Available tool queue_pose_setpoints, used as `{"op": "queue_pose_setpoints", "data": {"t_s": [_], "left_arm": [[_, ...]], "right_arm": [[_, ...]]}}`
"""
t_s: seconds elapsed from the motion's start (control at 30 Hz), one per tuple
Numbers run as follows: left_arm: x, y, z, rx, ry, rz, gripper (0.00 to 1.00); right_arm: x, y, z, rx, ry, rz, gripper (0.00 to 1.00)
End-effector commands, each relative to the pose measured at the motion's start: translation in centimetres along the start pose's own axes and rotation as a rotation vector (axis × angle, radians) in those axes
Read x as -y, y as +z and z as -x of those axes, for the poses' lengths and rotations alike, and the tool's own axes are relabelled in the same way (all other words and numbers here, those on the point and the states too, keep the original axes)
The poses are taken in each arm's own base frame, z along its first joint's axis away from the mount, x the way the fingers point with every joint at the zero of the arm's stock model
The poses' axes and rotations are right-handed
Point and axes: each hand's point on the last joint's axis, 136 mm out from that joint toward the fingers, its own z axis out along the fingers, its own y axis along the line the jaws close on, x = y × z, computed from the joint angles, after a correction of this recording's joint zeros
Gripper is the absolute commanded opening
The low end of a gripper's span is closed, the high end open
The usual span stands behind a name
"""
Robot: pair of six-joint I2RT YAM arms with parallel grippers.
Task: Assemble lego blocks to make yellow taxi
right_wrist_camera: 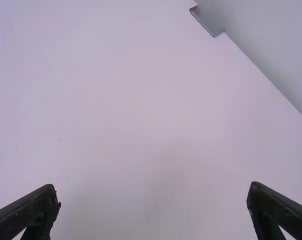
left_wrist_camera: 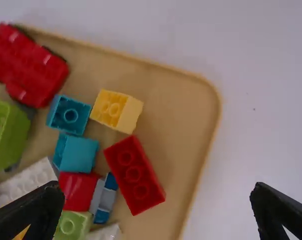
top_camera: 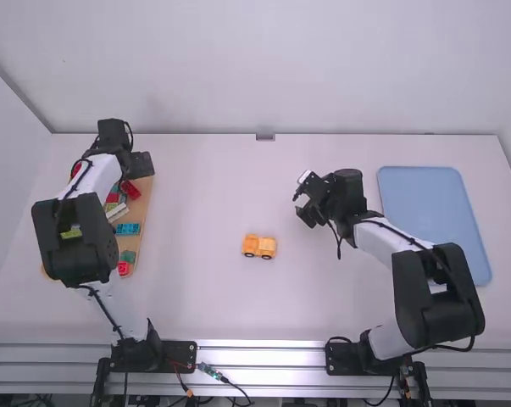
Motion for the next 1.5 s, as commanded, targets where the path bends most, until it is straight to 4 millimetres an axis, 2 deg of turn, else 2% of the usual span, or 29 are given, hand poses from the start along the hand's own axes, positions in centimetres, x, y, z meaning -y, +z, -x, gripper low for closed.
{"op": "queue_pose_setpoints", "data": {"t_s": [0.0,0.1,0.23,0.37,0.63,0.73,1.0,1.13,1.47], "left_arm": [[-0.8,0.3,-0.1,0.002,-0.236,0.039,0.99],[-2.6,0.4,0.0,0.013,-0.423,0.088,0.99],[-3.9,0.3,-0.1,-0.008,-0.527,0.088,0.99],[-4.3,-0.6,1.1,-0.033,-0.556,0.036,0.99],[-4.6,-2.0,2.1,-0.087,-0.555,0.097,0.99],[-4.2,-1.3,2.0,-0.118,-0.552,0.094,0.99],[-3.0,3.2,0.2,-0.254,-0.535,0.099,0.99],[-2.8,4.5,-0.1,-0.287,-0.532,0.105,0.99],[-2.7,5.6,2.3,-0.195,-0.553,0.069,0.99]], "right_arm": [[0.6,-0.6,1.3,0.029,-0.007,-0.021,0.99],[0.6,-0.6,1.3,0.029,-0.006,-0.021,0.99],[0.6,-0.6,1.4,0.032,-0.007,-0.018,0.99],[0.5,-0.6,1.4,0.033,-0.006,-0.014,0.99],[-0.1,-0.6,1.8,0.060,-0.007,0.020,0.99],[-0.1,-0.6,1.7,0.055,-0.006,0.021,0.99],[-0.1,-0.6,1.7,0.056,-0.006,0.021,0.99],[-0.1,-0.6,1.7,0.053,-0.005,0.023,0.99],[-0.1,-0.6,1.7,0.054,0.019,0.022,0.99]]}}
